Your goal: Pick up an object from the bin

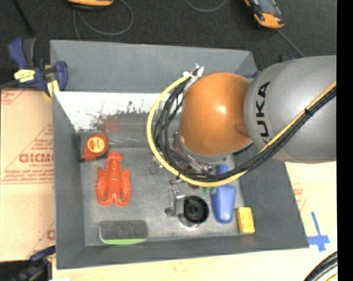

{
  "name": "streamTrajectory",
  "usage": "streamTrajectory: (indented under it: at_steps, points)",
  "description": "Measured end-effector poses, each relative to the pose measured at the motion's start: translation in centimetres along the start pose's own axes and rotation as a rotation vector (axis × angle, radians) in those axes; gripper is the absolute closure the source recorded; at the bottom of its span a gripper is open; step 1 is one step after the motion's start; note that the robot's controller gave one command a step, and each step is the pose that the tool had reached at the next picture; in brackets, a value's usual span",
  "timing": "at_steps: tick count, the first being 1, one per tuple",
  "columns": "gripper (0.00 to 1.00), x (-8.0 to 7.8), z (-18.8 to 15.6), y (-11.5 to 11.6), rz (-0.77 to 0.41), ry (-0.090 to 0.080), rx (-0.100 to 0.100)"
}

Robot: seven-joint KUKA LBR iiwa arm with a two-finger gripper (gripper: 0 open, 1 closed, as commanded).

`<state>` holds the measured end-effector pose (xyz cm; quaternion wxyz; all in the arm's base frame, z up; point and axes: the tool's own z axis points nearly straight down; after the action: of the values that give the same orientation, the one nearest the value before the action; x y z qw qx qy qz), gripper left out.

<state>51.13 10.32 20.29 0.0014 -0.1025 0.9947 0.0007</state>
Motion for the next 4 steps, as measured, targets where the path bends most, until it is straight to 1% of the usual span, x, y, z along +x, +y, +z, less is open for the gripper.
streamTrajectory:
  at_steps: [1,2,3,4]
  points:
    - [0.0,-1.7,2.1,-0.3,-0.021,-0.001,0.002]
    - [0.0,-0.5,2.0,-4.1,-0.048,0.002,0.0]
    - [0.0,0.0,4.5,-7.9,-0.137,-0.002,0.003]
    - [0.0,-1.4,7.3,-11.4,-0.238,-0.003,0.003]
